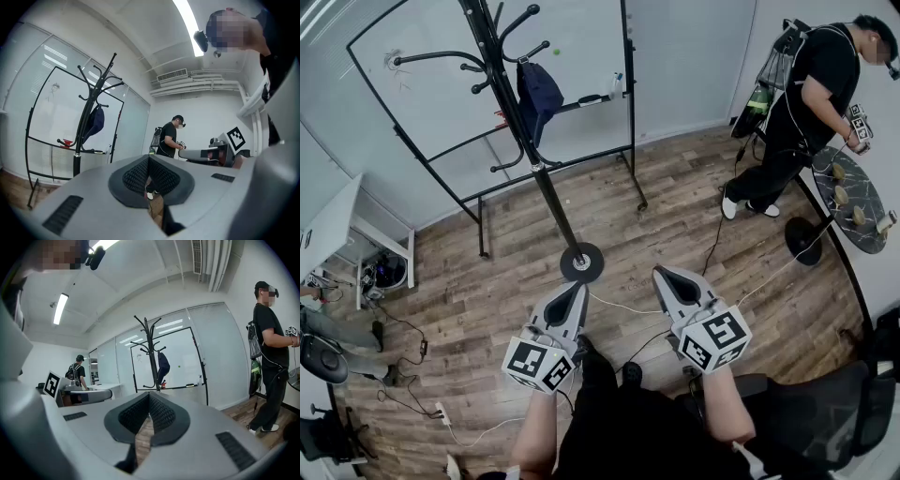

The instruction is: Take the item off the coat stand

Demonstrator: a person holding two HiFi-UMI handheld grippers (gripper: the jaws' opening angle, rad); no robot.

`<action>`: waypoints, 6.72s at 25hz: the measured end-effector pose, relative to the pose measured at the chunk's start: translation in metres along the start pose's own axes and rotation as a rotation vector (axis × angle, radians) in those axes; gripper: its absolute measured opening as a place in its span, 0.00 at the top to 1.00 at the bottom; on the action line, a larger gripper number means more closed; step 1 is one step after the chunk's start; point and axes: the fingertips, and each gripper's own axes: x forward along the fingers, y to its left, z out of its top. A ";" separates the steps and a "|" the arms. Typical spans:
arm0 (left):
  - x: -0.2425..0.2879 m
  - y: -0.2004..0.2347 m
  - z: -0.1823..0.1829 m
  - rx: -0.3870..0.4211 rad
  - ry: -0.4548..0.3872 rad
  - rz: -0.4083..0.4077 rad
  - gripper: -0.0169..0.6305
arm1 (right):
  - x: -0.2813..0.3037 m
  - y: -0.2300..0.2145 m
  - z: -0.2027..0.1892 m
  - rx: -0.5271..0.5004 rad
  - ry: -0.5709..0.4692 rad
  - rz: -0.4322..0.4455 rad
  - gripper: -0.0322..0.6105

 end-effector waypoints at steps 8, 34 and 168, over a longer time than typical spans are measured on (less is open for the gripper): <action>-0.006 -0.003 -0.002 0.003 0.002 0.026 0.95 | -0.006 0.017 -0.001 -0.042 0.009 0.023 0.90; 0.014 0.061 -0.024 -0.006 0.066 0.083 0.95 | 0.076 0.005 -0.027 0.089 0.166 0.037 0.90; 0.302 0.265 0.071 0.461 0.161 0.426 0.93 | 0.321 -0.211 0.062 0.077 0.177 0.400 0.90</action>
